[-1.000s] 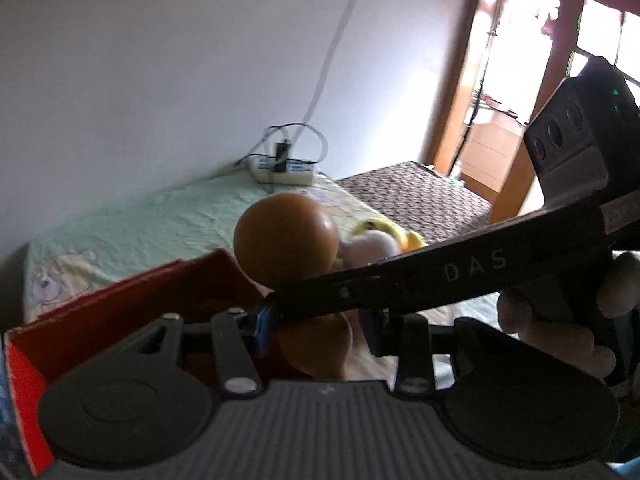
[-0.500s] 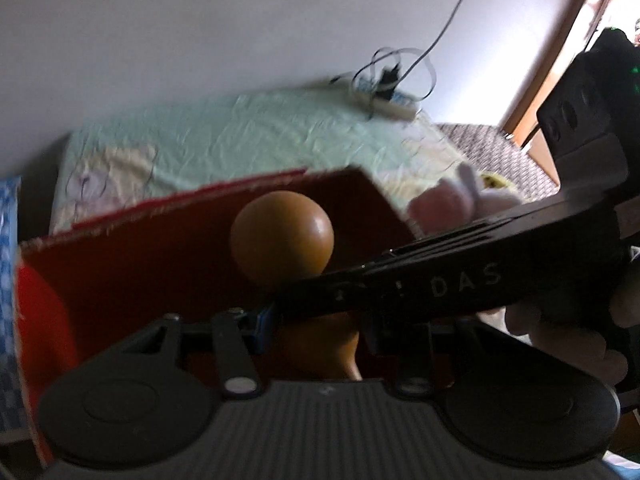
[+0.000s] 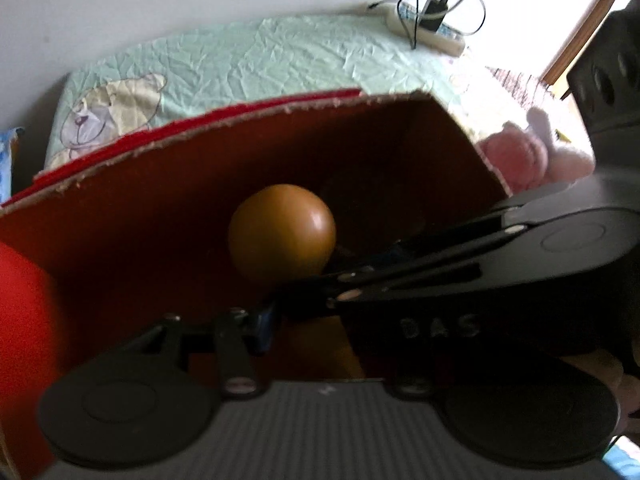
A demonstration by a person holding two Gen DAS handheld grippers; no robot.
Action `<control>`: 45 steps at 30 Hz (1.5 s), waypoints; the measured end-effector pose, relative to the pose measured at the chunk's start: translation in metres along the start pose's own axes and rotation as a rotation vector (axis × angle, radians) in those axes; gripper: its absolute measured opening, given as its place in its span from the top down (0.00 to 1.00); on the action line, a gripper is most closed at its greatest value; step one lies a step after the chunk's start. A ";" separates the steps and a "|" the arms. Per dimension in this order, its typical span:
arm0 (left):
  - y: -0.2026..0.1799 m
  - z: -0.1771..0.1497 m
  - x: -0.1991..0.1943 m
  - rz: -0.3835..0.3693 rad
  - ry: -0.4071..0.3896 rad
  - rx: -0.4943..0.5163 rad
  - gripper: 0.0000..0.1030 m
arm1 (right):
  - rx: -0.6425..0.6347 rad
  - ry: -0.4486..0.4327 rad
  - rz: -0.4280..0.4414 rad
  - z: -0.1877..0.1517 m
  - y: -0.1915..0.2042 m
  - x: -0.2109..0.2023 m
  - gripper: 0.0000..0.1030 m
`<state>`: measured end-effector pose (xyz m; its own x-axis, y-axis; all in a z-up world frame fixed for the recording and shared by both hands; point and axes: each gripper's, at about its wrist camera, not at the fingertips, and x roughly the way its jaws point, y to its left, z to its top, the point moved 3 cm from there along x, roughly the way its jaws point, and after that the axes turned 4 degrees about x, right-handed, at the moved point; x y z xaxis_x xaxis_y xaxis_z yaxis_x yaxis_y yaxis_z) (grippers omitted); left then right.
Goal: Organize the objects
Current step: 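Lower the gourd into the red box and open the right gripper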
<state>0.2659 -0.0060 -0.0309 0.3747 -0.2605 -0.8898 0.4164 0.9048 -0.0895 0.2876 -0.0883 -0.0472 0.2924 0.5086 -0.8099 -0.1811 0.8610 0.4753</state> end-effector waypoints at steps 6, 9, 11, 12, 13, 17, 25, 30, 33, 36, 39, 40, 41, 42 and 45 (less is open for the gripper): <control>-0.002 -0.005 0.006 0.079 0.042 0.030 0.63 | -0.036 0.020 -0.091 -0.002 0.000 0.006 0.75; 0.002 -0.007 0.003 0.079 0.035 0.017 0.63 | -0.037 0.009 -0.092 -0.002 -0.002 0.005 0.75; 0.009 -0.010 -0.001 0.076 0.020 -0.003 0.62 | -0.030 -0.007 -0.071 -0.002 -0.003 0.001 0.76; 0.014 -0.012 -0.004 0.078 0.011 -0.015 0.62 | -0.028 -0.014 -0.065 -0.002 -0.004 0.000 0.78; 0.020 -0.014 -0.006 0.079 0.005 -0.031 0.62 | -0.028 -0.021 -0.061 -0.003 -0.005 -0.002 0.78; 0.040 -0.024 -0.014 0.126 -0.011 -0.081 0.62 | -0.023 -0.055 -0.074 -0.004 -0.006 -0.008 0.78; 0.034 -0.020 -0.007 0.267 0.006 -0.060 0.60 | -0.007 -0.103 -0.086 -0.006 -0.006 -0.015 0.78; 0.037 -0.020 -0.006 0.304 0.014 -0.075 0.58 | -0.001 -0.137 -0.092 -0.007 -0.004 -0.015 0.79; 0.034 -0.019 -0.004 0.334 0.010 -0.069 0.58 | 0.002 -0.153 -0.097 -0.008 -0.004 -0.017 0.80; 0.032 -0.020 -0.005 0.350 0.005 -0.060 0.57 | -0.006 -0.165 -0.108 -0.010 -0.004 -0.019 0.80; 0.031 -0.019 -0.006 0.369 0.004 -0.054 0.54 | -0.014 -0.177 -0.121 -0.011 -0.003 -0.021 0.80; 0.031 -0.020 -0.006 0.375 0.002 -0.052 0.54 | -0.019 -0.177 -0.124 -0.011 -0.002 -0.021 0.80; 0.031 -0.020 -0.007 0.381 -0.001 -0.051 0.53 | -0.024 -0.177 -0.128 -0.011 -0.002 -0.020 0.80; 0.030 -0.020 -0.007 0.386 -0.002 -0.049 0.53 | -0.031 -0.178 -0.134 -0.011 -0.001 -0.020 0.81; 0.032 -0.020 -0.006 0.399 -0.001 -0.047 0.51 | -0.065 -0.185 -0.160 -0.012 0.003 -0.019 0.80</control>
<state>0.2601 0.0311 -0.0370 0.4998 0.1145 -0.8585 0.1994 0.9494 0.2427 0.2706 -0.0952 -0.0347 0.4878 0.3641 -0.7934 -0.1770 0.9312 0.3185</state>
